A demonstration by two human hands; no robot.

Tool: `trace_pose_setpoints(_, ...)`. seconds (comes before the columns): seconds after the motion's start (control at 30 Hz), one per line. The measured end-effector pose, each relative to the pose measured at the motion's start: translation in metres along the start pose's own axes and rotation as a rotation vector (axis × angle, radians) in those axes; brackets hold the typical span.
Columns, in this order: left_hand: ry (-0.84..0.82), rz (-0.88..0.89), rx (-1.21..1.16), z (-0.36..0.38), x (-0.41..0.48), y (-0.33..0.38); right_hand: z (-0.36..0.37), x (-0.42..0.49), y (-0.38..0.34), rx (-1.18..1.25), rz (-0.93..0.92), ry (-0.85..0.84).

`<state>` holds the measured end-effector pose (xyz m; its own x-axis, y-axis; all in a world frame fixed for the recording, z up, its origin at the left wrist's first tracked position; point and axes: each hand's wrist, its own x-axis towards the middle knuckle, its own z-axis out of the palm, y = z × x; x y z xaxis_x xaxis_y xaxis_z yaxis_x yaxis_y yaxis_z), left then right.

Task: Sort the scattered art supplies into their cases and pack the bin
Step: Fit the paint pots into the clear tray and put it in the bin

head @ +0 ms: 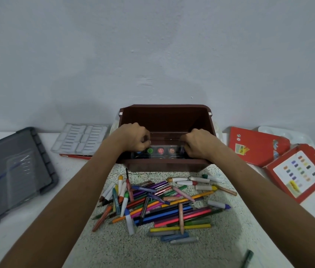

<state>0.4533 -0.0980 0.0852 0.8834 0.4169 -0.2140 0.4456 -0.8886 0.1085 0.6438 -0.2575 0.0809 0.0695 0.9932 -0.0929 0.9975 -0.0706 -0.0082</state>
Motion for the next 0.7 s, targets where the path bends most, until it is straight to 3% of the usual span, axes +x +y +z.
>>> trace_pose_setpoints(0.23,-0.028,0.008,0.012,0.001,0.003,-0.002,-0.002,-0.001,-0.002,0.04,0.014,0.031)
trace_pose_setpoints(0.47,0.404,0.066,-0.099,-0.002,-0.019,0.004,-0.007,-0.01,-0.006,0.15,-0.058,0.316)
trace_pose_setpoints(0.7,0.618,0.07,-0.286,-0.004,-0.055,0.018,-0.027,-0.03,-0.026,0.377,-0.014,0.446)
